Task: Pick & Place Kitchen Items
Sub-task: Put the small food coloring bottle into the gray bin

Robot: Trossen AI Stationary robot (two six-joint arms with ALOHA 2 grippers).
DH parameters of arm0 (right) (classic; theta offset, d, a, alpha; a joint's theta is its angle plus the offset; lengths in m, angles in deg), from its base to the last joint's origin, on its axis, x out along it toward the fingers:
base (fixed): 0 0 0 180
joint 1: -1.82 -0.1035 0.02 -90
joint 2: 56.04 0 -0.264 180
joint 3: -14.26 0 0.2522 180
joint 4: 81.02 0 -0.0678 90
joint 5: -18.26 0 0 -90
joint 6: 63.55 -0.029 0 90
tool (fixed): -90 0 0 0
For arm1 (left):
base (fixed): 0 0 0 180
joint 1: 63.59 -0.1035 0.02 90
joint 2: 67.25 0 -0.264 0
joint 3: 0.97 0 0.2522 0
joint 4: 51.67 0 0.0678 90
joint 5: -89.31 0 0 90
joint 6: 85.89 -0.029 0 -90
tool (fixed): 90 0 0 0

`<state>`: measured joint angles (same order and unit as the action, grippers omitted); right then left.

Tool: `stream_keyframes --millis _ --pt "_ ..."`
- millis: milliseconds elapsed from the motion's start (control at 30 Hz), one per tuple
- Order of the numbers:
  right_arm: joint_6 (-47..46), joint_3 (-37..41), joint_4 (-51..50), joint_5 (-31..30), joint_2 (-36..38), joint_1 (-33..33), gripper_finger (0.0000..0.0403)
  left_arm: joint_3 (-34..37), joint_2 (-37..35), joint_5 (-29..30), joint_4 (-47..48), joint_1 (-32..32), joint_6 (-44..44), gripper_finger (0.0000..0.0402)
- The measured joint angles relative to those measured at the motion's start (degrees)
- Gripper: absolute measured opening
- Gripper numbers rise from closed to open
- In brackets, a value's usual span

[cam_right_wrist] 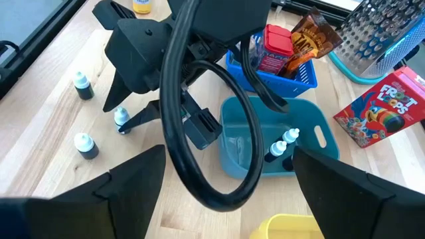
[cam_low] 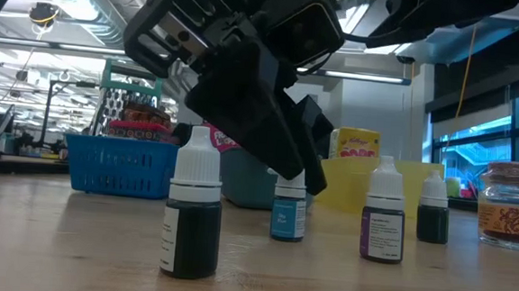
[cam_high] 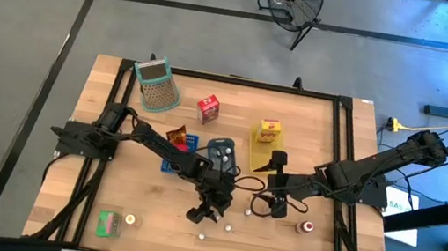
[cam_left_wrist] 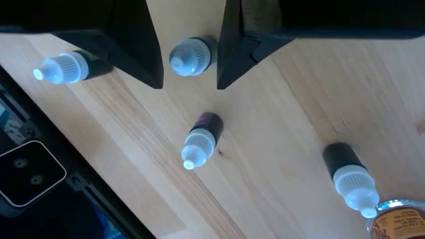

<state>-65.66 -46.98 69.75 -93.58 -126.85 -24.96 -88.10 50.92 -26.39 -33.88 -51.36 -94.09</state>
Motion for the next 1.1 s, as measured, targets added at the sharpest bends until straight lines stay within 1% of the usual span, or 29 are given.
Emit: stream_keyframes --millis 133,533,733,833,967,1033,1100 --pt "0.0 0.0 -0.03 0.0 0.0 0.0 0.0332 0.0 0.0 0.01 0.0 0.04 -0.03 0.0122" --pt "0.0 0.0 -0.08 0.02 0.0 0.0 0.0332 0.0 -0.04 -0.06 0.04 0.04 -1.32 0.0048" --pt "0.02 0.0 -0.07 0.04 0.0 -0.03 0.0332 0.0 -0.14 0.13 0.1 0.13 -1.26 0.0048" --pt "0.75 -0.33 -0.55 0.0 0.0 -0.7 0.0332 0.0 -0.43 1.22 0.39 0.27 -1.18 0.0048" --pt "2.73 -3.2 -2.13 -0.68 0.02 -3.0 0.0332 -0.02 -2.02 4.63 1.52 0.87 -1.14 0.0047" --pt "3.45 -4.69 -3.03 -2.37 0.02 -4.45 0.0332 0.04 -3.37 6.36 2.88 1.2 -1.08 0.0047" --pt "4.0 -6.72 -5.27 -4.91 0.21 -6.08 0.0332 0.0 -4.88 9.61 3.82 1.67 -1.13 0.0047"
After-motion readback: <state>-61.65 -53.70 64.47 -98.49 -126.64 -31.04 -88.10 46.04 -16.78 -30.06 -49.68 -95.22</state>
